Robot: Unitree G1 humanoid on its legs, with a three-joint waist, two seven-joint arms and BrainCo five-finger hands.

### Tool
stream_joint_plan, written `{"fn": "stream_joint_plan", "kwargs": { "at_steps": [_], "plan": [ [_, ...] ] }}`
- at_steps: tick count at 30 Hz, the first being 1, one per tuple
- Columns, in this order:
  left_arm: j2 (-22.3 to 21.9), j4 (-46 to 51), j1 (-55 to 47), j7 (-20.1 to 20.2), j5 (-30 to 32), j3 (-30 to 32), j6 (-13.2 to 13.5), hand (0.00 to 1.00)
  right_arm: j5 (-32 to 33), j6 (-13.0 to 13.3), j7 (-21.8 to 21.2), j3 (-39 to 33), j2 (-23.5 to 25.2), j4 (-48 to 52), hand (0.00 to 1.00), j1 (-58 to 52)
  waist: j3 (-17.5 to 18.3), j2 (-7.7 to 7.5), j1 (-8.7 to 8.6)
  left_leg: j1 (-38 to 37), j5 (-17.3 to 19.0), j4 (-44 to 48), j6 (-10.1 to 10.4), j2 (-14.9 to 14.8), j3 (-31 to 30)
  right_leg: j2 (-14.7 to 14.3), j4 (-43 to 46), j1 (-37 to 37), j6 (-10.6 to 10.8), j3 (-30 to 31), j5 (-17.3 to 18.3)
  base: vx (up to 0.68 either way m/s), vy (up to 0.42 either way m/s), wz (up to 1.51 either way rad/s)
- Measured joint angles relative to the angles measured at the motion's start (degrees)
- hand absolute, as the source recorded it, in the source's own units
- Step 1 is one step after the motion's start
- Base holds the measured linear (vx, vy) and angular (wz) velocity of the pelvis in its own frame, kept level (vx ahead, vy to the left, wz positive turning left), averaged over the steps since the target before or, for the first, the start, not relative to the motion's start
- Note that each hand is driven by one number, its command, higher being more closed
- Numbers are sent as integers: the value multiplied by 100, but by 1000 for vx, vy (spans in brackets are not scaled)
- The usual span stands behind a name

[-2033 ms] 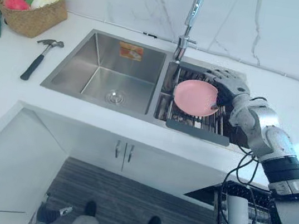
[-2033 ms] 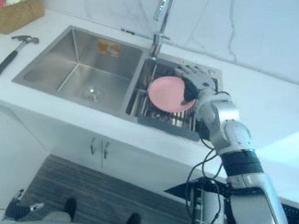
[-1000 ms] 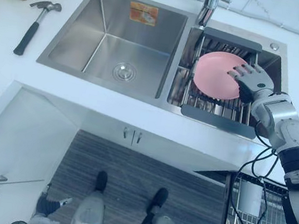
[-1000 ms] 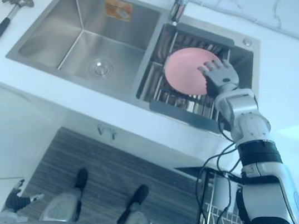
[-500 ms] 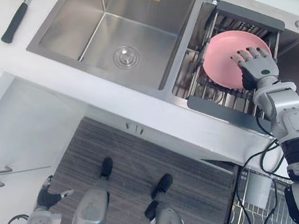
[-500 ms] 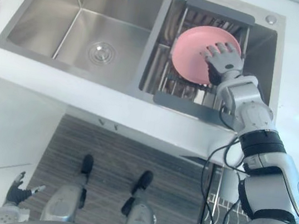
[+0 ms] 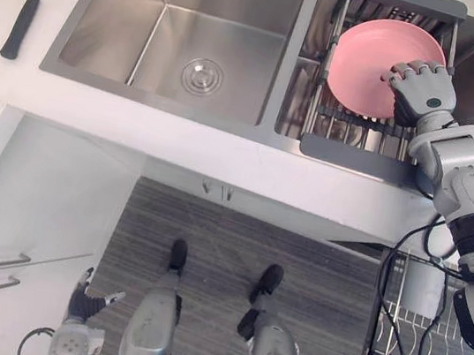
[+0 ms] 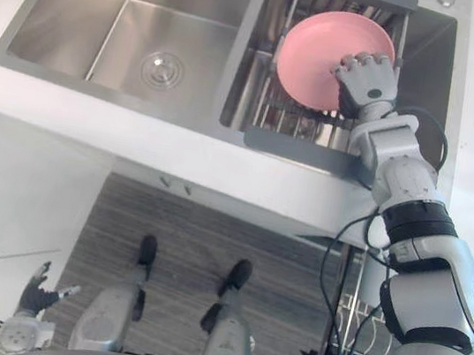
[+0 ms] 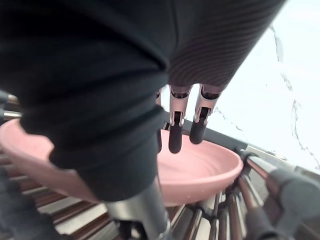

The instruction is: Walk over to the sink, pick up the cup, carry it to the dishwasher, place the cup inside the dishwasher, then close the dishwasher door

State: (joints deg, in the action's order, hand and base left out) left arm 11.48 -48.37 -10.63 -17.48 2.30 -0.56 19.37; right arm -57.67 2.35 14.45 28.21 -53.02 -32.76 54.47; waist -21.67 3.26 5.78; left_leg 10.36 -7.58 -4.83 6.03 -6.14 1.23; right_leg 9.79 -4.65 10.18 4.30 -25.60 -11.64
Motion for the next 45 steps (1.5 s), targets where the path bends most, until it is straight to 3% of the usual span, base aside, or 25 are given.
{"fn": "stream_joint_plan", "kwargs": {
  "at_steps": [7,13,18,20,22,25,27,31,36,45],
  "plan": [
    [81,8,1,-114,9,-101,114,0,-13,377,556,98,-90,-13,100,1,-12,26,9,37,-20,1,71,-127,-45,-113,-2,12,-44,-47,-4,2,-5,0],
    [77,28,0,-216,30,-190,193,0,-15,431,940,98,-86,53,100,1,-3,40,12,-18,-46,32,104,-209,16,-216,-3,-2,-109,-25,-52,17,-23,-5],
    [68,43,0,-297,160,-178,193,0,-20,429,966,97,-64,262,100,1,12,66,-8,-73,-55,35,123,-259,44,-277,-3,-23,-120,14,-61,16,-18,-7],
    [25,37,-1,-310,233,-170,192,0,12,382,1510,-153,-8,601,100,34,34,102,-6,-103,-53,35,129,-273,46,-294,-4,-47,-120,26,-61,2,-8,-2],
    [-84,37,-3,-319,300,-169,192,0,241,366,2006,-278,78,1096,100,565,120,234,6,-169,-46,35,133,-276,44,-295,-42,-130,-120,15,-58,-17,0,5],
    [-108,-25,-20,-342,365,-162,192,0,472,362,2347,-421,89,1485,100,903,233,299,119,-258,-2,33,97,-277,15,-292,-43,-250,-117,-9,-25,-25,2,8],
    [-104,-138,-37,-346,432,-156,186,0,682,366,2345,-410,94,1542,100,854,326,269,191,-258,-2,32,95,-267,7,-278,-43,-256,-93,-11,15,-21,8,5],
    [-107,-247,-80,-347,482,-142,168,0,1291,367,2352,-420,224,1540,100,638,334,262,167,-287,-17,1,75,-239,-1,-244,-42,-296,-80,-11,28,-14,6,2],
    [-122,-291,-237,-346,579,-52,168,0,1333,373,2348,-574,404,1537,100,277,610,207,135,-393,12,0,107,-242,11,-243,-40,-402,-79,-10,29,40,5,0],
    [-130,-302,-381,-336,685,50,167,0,1510,495,2212,-1083,551,1501,100,-480,862,-41,87,-600,77,-3,94,-228,30,-216,-42,-604,-26,9,71,8,1,-1]
  ]
}}
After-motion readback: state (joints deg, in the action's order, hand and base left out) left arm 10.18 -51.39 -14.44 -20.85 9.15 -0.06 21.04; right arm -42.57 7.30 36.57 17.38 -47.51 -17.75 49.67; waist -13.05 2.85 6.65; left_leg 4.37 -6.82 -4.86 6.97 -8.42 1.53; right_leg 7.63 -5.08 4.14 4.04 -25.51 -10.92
